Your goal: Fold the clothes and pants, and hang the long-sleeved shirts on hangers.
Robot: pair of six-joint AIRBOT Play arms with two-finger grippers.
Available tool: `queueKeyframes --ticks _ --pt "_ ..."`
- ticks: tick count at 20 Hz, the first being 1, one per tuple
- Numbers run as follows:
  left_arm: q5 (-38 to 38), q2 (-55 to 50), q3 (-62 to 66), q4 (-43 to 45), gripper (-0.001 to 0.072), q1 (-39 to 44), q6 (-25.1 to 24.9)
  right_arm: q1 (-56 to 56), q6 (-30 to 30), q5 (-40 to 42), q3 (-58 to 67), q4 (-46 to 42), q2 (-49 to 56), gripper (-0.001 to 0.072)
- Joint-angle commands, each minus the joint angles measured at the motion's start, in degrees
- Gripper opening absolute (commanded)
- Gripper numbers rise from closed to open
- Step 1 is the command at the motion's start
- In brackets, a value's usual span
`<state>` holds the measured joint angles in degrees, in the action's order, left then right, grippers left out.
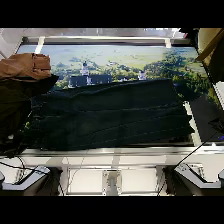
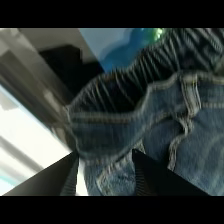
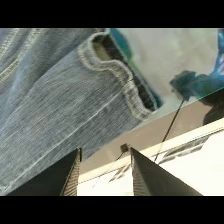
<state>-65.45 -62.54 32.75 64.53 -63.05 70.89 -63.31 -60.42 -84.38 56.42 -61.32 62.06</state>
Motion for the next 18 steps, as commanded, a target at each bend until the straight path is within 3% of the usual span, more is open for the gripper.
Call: queueKeyframes --ticks 1,5,6,8,13,18 --pt "1.4 -2.6 0.0 -1.2 0.0358 0.5 -0.9 -0.3 0.0 -0.4 -0.2 0.1 -2.1 0.0351" --pt "3.6 -3.7 0.0 -2.7 0.0352 2.1 -0.9 -0.3 0.0 -0.6 -0.2 0.0 -3.7 0.0351" --pt "4.5 -3.7 0.0 -3.4 0.0308 2.8 -0.9 -0.3 -0.2 -0.7 -0.2 0.1 -4.0 0.0351" --pt "5.5 -3.7 0.0 -4.2 0.0017 4.2 -0.9 -0.3 -0.2 -1.0 -0.2 0.1 -4.7 0.0351" --pt "5.3 -3.7 0.0 -4.2 0.0021 5.2 -1.8 -0.3 0.0 -1.6 -2.4 -4.4 -5.6 0.0351" --pt "5.0 -3.7 0.0 -4.1 0.0021 5.2 -2.0 -3.4 -0.1 3.0 -16.9 -2.1 -1.9 0.0353"
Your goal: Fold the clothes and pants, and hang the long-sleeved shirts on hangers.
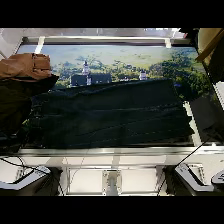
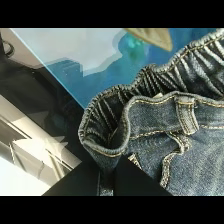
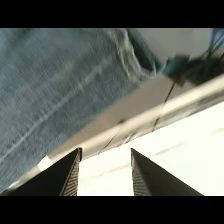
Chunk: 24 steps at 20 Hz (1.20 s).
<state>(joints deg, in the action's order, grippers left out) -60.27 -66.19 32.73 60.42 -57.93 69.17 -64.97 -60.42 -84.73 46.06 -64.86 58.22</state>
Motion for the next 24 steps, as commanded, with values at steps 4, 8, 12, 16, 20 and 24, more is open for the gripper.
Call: queueKeyframes --ticks 4,8,12,16,20,24 --pt "-0.1 0.0 0.0 0.0 0.0021 0.1 -0.2 -2.0 0.6 9.3 -10.6 9.6 8.9 0.0353" --pt "-0.1 0.0 0.0 0.0 0.0022 0.1 -0.2 1.5 3.1 15.0 -10.7 13.8 13.5 0.0352" --pt "-0.2 0.0 0.0 0.0 0.0021 0.1 -0.2 4.9 3.0 20.7 -10.7 13.6 14.4 0.0352" --pt "-0.4 0.0 0.0 0.0 0.0021 0.1 -0.2 5.4 1.6 21.1 -10.7 13.7 14.4 0.0352" --pt "-0.8 0.0 0.0 1.0 0.0021 0.1 -0.2 4.1 2.0 12.2 -6.9 8.8 14.3 0.0352" --pt "-0.8 0.0 0.0 1.0 0.0021 0.1 -0.2 -0.3 1.6 8.9 -5.9 7.9 14.3 0.0352"
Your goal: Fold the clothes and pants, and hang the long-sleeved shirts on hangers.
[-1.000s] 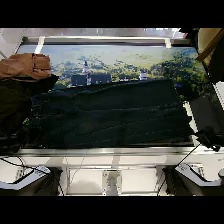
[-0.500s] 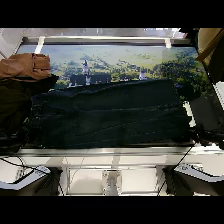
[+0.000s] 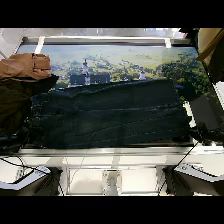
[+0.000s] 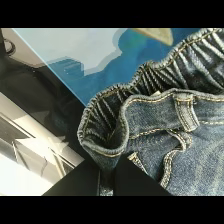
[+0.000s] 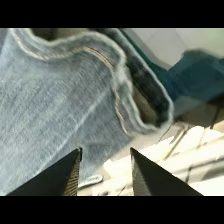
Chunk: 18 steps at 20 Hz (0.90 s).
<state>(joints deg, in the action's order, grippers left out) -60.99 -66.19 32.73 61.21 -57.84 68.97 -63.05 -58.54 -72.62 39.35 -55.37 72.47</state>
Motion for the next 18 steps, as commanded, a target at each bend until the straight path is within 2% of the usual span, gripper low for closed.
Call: queueKeyframes --ticks 1,5,10,18 --pt "-0.1 0.0 0.0 0.2 0.0021 0.0 0.0 -2.7 -0.3 -2.8 0.4 -2.1 0.1 0.0352" --pt "-0.1 0.0 0.0 0.2 0.0021 0.0 0.0 -2.6 -0.4 2.6 -1.7 -2.3 0.1 0.0352" --pt "-0.1 0.0 0.0 0.2 0.0021 0.0 0.0 -2.6 -0.5 8.9 -2.5 2.1 0.1 0.0354" --pt "0.0 0.0 0.0 0.2 0.0021 0.0 0.0 -2.4 -0.5 10.7 -2.5 2.7 0.2 0.0352"
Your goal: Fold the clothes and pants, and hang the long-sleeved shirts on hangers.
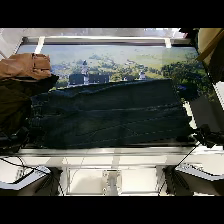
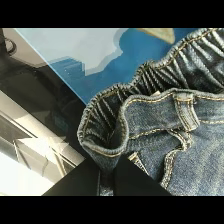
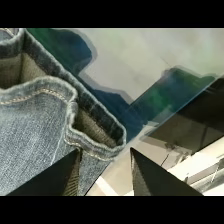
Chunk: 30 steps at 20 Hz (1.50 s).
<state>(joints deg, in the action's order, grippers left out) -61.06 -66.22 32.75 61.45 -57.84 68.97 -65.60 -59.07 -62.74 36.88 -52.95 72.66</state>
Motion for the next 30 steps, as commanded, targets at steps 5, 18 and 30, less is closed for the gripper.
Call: queueKeyframes --ticks 5,18,30 --pt "0.3 0.0 0.0 0.0 0.0021 0.0 0.0 5.2 0.0 2.3 0.0 0.2 0.0 0.0351" --pt "-12.7 2.5 9.1 9.2 0.0020 0.0 0.0 6.2 -0.4 -15.6 8.1 -9.8 -3.8 0.0022" --pt "6.9 9.2 24.5 1.5 0.0019 17.3 12.3 20.4 -5.9 -4.2 26.1 6.5 -11.2 0.0020"
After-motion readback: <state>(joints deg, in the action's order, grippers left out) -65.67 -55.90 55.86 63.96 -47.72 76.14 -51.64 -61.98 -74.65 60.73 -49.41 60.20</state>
